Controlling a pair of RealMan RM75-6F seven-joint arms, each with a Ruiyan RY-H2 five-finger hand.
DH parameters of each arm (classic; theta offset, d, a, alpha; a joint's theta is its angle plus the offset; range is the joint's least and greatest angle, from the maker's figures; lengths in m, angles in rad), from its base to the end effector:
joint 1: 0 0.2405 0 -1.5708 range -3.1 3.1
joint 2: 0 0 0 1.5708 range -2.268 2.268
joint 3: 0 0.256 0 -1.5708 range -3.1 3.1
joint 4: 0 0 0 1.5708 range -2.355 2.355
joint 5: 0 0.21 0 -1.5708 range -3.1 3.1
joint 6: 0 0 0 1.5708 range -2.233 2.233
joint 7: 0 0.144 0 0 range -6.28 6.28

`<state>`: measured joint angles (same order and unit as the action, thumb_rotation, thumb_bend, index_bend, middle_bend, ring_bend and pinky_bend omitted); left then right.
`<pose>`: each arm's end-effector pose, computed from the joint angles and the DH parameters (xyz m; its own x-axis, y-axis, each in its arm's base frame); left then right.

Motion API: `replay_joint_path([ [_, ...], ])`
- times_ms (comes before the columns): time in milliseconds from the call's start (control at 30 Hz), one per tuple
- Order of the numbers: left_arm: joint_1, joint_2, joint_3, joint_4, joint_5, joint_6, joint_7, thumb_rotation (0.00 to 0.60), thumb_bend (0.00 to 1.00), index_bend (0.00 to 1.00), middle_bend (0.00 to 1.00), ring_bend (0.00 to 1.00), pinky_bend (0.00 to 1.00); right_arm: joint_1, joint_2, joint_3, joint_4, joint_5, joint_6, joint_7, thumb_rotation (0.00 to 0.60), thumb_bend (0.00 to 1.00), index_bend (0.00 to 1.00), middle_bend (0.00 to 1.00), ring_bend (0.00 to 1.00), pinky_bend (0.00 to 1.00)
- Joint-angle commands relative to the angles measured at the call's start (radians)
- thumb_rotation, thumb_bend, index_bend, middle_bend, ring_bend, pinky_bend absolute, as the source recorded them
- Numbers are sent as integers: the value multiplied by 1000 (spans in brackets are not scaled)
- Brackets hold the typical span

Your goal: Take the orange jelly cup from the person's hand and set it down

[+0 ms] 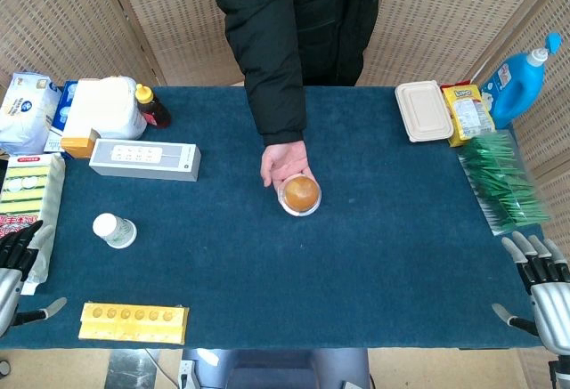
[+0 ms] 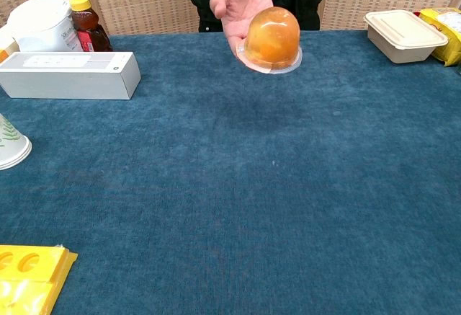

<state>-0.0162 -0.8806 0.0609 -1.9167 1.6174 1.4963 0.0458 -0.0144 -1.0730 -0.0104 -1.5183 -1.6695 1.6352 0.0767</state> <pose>-0.2688 0.1350 0.1870 0.3807 0.1239 0.9164 0.9247 -0.0469 -0.3778 -0.3205 -0.1363 0.1829 0.4508 0.0394 0.8918 -0.8872 -0.0901 0.4525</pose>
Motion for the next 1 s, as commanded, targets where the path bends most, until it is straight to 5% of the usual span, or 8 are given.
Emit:
replay_joint_path([
  [33, 0, 0, 0, -1, -1, -1, 2, 600, 85, 0, 0, 0, 39, 0, -1, 0, 1, 0, -1, 1, 600, 1, 85, 50, 0, 42],
  [300, 0, -2, -1, -4, -3, -2, 8, 600, 84, 0, 0, 0, 39, 37, -2, 18, -14, -13, -25, 41, 600, 5, 85, 51, 0, 45],
  [500, -1, -1, -1, -4, -4, -3, 6, 600, 84, 0, 0, 0, 39, 175, 60, 100, -161, -64, -106, 2, 600, 19, 99, 63, 4, 65],
  [733, -5, 2, -4, -3, -13, -12, -1, 600, 85, 0, 0, 0, 39, 385, 45, 222, -263, -10, -301, 17, 600, 46, 127, 119, 96, 207],
  [1000, -16, 7, -9, -5, -31, -31, -5, 600, 85, 0, 0, 0, 39, 548, -3, 286, -336, 139, -524, -109, 600, 46, 136, 128, 99, 214],
])
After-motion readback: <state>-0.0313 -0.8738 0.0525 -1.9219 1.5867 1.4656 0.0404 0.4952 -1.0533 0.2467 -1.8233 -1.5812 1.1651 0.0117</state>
